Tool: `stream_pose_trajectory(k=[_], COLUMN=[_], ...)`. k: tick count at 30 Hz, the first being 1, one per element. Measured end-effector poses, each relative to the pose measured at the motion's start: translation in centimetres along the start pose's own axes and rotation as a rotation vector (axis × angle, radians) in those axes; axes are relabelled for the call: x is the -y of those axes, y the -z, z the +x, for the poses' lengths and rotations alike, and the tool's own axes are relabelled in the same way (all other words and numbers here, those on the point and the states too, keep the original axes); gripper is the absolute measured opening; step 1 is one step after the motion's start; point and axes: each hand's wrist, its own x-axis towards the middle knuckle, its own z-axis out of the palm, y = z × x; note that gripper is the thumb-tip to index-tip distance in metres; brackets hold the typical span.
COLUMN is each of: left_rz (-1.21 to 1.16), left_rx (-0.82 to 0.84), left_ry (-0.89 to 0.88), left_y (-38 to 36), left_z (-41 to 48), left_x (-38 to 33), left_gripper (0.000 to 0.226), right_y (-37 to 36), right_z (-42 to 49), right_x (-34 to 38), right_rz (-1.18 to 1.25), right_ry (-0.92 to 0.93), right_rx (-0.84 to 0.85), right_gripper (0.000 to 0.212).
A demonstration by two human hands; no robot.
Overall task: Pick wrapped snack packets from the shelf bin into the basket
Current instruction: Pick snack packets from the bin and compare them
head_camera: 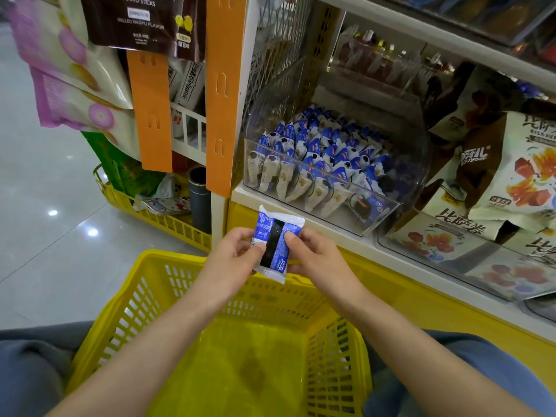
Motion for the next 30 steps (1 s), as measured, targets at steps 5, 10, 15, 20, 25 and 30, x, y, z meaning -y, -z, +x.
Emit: stream_pose_trajectory(k=[5,10,15,20,25,30], left_rz=[0.087,0.182,0.419,0.350,0.023,0.167], left_rx=[-0.044,0.084,-0.139,-0.264,-0.060,0.003], left_ry=[-0.133,-0.274,-0.395,-0.239,-0.113,-0.260], left_y=[0.5,1.5,1.3,0.7,1.2,1.3], left_z=[0.2,0.5,-0.1,-0.3,0.0,-0.1], left_x=[0.1,-0.4,-0.3,0.4,-0.1,-0.4], left_gripper=[0.024,0.024,0.030,0.034,0.023,0.050], right_y=[0.0,1.4,1.3,0.4,0.2,0.0], right_z=[0.1,0.0,0.0,-0.2,0.0,0.0], right_x=[0.3,1.5,1.2,0.5,0.3,-0.1], right_rz=[-0.030,-0.183,-0.098,-0.009,-0.138,-0.177], right_ry=[0.033,0.119,-0.024,-0.042,-0.006,0.035], right_rx=[-0.002,0.097,0.087,0.013,0.085,0.153], right_gripper=[0.022,0.015,0.021,0.021,0.028,0.017])
